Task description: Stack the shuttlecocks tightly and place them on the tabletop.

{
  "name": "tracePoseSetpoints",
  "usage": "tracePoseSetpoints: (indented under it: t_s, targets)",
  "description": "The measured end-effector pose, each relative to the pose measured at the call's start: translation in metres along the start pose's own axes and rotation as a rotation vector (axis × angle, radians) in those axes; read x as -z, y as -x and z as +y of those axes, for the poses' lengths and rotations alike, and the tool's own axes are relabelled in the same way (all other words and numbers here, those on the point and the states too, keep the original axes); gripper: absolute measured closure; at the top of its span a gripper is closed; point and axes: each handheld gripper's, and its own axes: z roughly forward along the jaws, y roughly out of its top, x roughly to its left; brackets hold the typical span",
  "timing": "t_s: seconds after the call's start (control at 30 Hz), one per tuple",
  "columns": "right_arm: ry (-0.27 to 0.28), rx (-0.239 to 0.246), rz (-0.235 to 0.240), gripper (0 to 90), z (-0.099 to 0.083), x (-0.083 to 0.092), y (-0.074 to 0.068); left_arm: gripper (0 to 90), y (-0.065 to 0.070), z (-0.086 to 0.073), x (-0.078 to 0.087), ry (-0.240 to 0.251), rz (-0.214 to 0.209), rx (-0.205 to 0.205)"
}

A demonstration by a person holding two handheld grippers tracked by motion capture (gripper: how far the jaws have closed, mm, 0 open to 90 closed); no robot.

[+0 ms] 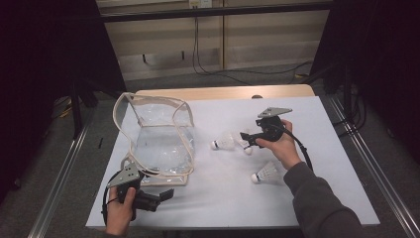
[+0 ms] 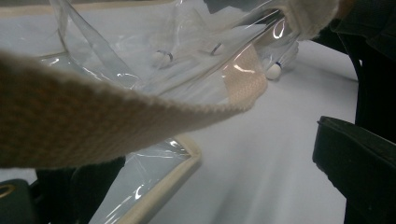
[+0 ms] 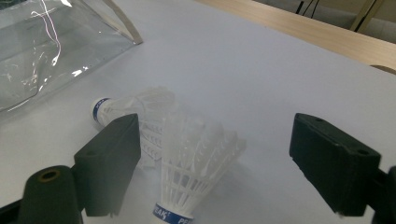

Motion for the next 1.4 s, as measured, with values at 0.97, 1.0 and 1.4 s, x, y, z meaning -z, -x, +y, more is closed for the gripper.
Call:
tracePoseSetpoints:
  t_s: [0.97, 1.0, 1.4]
  targets:
    - [-0.074, 0.092, 0.074, 63.0, 0.006, -0.015, -0.008, 2.3, 0.0, 0.0, 0.0, 0.003, -0.002, 0.001]
    - [-0.078, 0.094, 0.074, 64.6, 0.007, -0.013, -0.008, 2.3, 0.0, 0.0, 0.0, 0.003, -0.002, 0.0]
    - [-0.089, 0.028, 0.102, 84.9, -0.002, 0.01, -0.001, 2.1, 0.0, 0.0, 0.0, -0.001, 0.004, -0.004]
